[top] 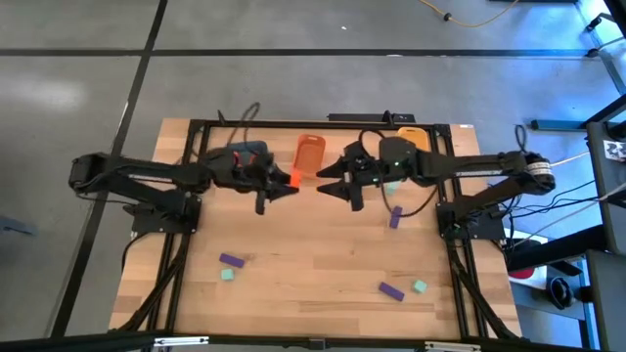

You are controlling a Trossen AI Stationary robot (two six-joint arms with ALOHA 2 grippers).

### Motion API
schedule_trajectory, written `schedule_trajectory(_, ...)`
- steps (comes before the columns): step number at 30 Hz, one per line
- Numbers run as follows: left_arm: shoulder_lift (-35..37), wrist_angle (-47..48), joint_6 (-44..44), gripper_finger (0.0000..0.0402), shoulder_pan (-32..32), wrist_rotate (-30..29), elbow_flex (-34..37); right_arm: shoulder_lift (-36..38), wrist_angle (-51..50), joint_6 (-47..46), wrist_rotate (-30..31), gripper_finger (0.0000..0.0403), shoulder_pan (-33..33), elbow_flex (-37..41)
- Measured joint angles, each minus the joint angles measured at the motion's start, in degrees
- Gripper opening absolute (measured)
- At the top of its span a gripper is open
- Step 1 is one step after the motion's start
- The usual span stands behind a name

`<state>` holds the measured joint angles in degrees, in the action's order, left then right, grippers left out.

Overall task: Sort & place blocks by color
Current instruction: Put the orange gamepiece into the blue bin

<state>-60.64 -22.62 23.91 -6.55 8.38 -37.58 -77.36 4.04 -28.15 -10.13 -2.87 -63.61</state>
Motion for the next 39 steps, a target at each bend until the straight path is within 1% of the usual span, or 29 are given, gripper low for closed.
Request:
schedule_trajectory(3, 6.6, 7.6, -2.9, 0.0126, -1.9, -0.7, 0.0, 3.7, -9.3, 1.6, 1.5, 0.0277, 0.0, 0.0)
schedule_trajectory(6, 12.7, 13.5, -5.7, 0.0126, -2.7, -3.2, 0.0, 7.3, -18.0, 3.0, 3.8, 0.0278, 0.6, 0.0)
schedule_trajectory(9, 18.4, 18.6, -8.3, 0.0126, -2.8, -7.4, 0.0, 10.7, -20.8, 3.0, 5.7, 0.0279, 1.5, 2.4)
schedule_trajectory(11, 21.0, 21.1, -9.2, 0.0126, -2.8, -9.3, 0.3, 12.8, -20.2, 2.0, 6.4, 0.0279, 2.1, 5.0)
schedule_trajectory(13, 23.6, 20.5, -9.0, 0.0126, -2.8, -9.4, 2.3, 15.0, -18.5, 0.3, 7.9, 0.0279, 2.6, 8.6)
schedule_trajectory(16, 27.3, 16.5, -6.6, 0.0126, -2.8, -9.6, 7.1, 17.8, -10.3, -1.6, 10.8, 0.0279, 3.4, 15.4)
schedule_trajectory(21, 30.8, 5.5, -2.2, 0.0126, -2.8, -10.5, 16.0, 19.6, 13.4, -4.3, 11.6, 0.0280, 3.5, 24.9)
schedule_trajectory(24, 31.2, 0.7, -1.5, 0.0126, -2.8, -11.8, 18.5, 19.4, 22.0, -4.2, 11.6, 0.0280, 3.5, 27.5)
schedule_trajectory(33, 31.0, 0.1, -1.4, 0.0126, -2.8, -12.1, 18.8, 19.3, 23.2, -2.4, 11.6, 0.0280, 3.5, 28.2)
schedule_trajectory(39, 31.1, 0.1, -1.4, 0.0126, -2.8, -11.5, 18.8, 19.3, 23.2, 1.9, 11.6, 0.0280, 3.5, 28.2)
